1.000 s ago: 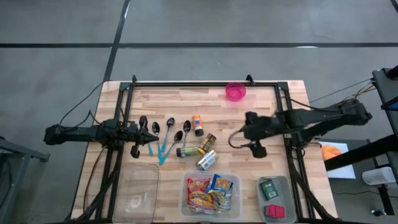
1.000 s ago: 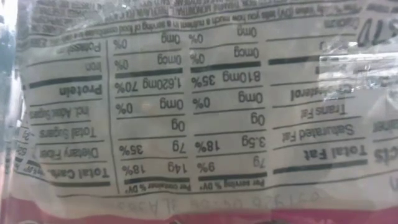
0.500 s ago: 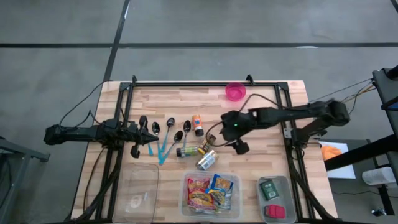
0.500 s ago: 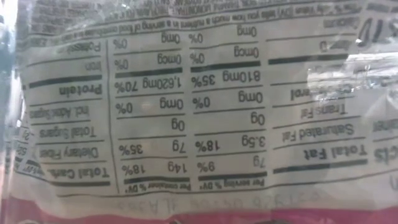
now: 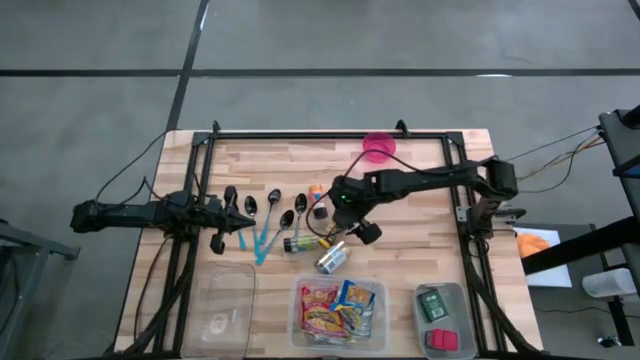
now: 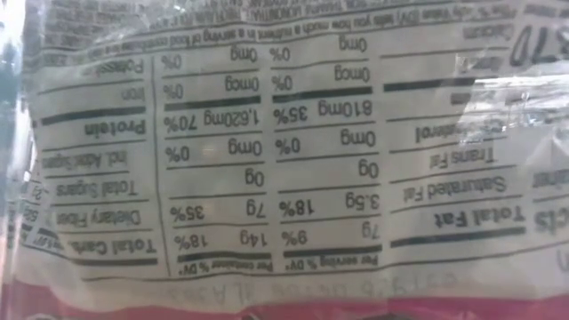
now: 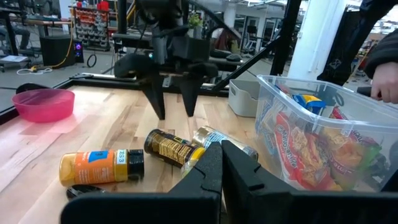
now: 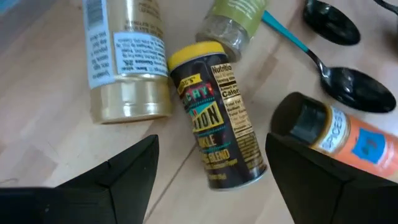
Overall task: Pick & Place Food Item
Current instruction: Put the yellow seasoning can into the gray bin
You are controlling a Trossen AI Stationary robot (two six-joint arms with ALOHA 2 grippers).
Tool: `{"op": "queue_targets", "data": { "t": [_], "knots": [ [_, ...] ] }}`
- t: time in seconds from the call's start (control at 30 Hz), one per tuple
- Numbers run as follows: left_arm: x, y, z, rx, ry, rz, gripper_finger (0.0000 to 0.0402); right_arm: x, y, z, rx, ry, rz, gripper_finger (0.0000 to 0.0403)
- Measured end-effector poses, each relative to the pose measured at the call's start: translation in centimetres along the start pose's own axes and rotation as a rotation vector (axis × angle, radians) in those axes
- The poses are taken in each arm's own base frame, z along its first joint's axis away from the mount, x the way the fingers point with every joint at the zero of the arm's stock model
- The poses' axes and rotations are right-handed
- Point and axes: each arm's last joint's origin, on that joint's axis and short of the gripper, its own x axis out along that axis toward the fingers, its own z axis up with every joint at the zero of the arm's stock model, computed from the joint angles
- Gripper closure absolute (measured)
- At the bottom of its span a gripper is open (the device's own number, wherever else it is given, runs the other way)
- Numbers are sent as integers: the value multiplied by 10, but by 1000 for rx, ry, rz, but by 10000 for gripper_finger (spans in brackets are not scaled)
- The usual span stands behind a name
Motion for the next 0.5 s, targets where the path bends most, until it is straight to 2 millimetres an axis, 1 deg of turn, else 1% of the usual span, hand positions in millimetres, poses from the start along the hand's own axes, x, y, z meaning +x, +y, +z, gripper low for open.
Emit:
{"op": "queue_targets", "data": {
  "t": [0.17, 0.4, 0.5],
  "knots": [
    [0, 0, 0, 0, 0, 0, 401, 7, -6, -2, -87, 14, 6, 110],
    [0, 0, 0, 0, 0, 0, 401, 17, -15, -12, -106, 14, -9, 110],
    [0, 0, 0, 0, 0, 0, 401, 22, -17, -18, -89, 29, 0, 110]
  ]
}}
